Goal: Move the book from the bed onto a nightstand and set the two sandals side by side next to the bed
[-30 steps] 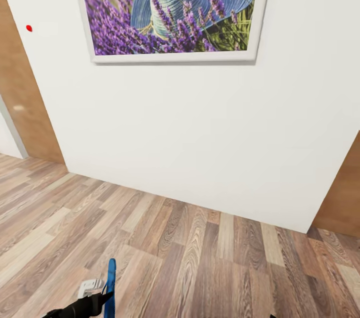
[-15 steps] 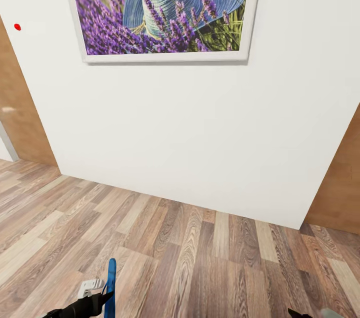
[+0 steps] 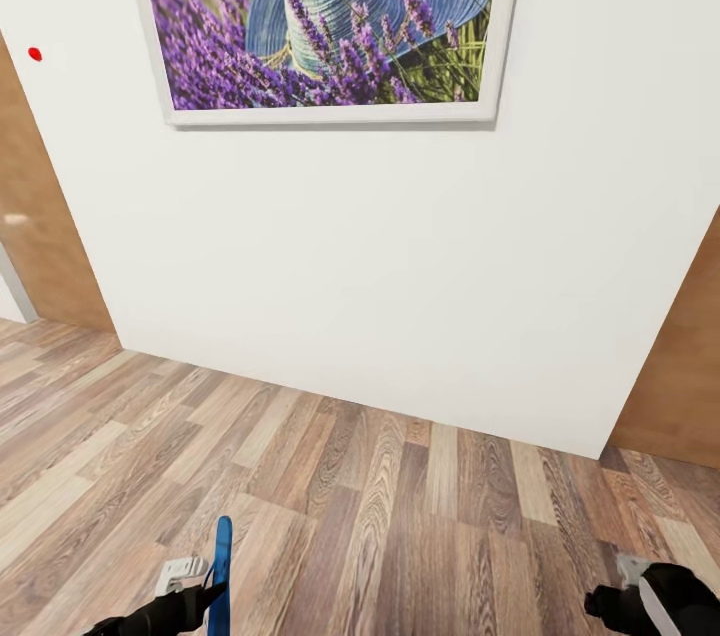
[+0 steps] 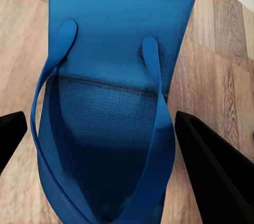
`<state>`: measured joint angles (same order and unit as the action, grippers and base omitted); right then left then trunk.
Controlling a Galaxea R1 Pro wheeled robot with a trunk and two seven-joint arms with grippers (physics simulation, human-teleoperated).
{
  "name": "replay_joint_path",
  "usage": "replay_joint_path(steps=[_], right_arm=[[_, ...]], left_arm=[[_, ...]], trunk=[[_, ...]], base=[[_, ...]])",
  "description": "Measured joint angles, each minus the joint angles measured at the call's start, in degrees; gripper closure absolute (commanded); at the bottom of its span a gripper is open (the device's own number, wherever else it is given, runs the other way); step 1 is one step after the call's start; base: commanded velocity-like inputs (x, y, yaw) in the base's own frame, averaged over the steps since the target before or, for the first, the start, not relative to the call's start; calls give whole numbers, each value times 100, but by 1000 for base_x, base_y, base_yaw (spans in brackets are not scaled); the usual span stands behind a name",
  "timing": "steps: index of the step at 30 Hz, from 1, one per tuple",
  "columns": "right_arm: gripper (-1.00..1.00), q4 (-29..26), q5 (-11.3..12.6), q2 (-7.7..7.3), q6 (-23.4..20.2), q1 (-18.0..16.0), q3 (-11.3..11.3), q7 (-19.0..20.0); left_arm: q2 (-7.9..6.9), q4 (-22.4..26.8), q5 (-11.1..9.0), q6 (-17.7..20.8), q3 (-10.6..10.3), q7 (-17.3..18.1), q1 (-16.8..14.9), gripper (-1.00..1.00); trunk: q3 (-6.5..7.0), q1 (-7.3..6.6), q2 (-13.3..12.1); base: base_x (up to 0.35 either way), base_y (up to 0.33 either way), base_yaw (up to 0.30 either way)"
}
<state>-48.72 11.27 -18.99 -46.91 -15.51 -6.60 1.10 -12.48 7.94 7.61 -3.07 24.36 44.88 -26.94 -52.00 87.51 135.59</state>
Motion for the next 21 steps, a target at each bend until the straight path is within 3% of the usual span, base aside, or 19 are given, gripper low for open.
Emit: replay_joint_path(steps=[2, 6, 10, 21], right_arm=[[-100, 36, -287, 0, -117, -33, 172, 6], [-100, 55, -443, -5, -176, -49, 266, 10], [-100, 58, -493, -8, -194, -54, 296, 16], [-100, 53, -511, -8, -198, -55, 307, 16]], left_arm=[[0, 5, 0, 0, -1, 0, 0, 100], [0, 8, 1, 0, -6, 0, 0, 100], [0, 8, 4, 0, -16, 0, 1, 100], [-8, 8, 0, 0, -3, 0, 0, 100]], trunk=[[0, 0, 0], [0, 0, 0], [-71, 87, 159], [-72, 88, 161]], base=[[0, 0, 0], [0, 0, 0], [0, 0, 0], [0, 0, 0]])
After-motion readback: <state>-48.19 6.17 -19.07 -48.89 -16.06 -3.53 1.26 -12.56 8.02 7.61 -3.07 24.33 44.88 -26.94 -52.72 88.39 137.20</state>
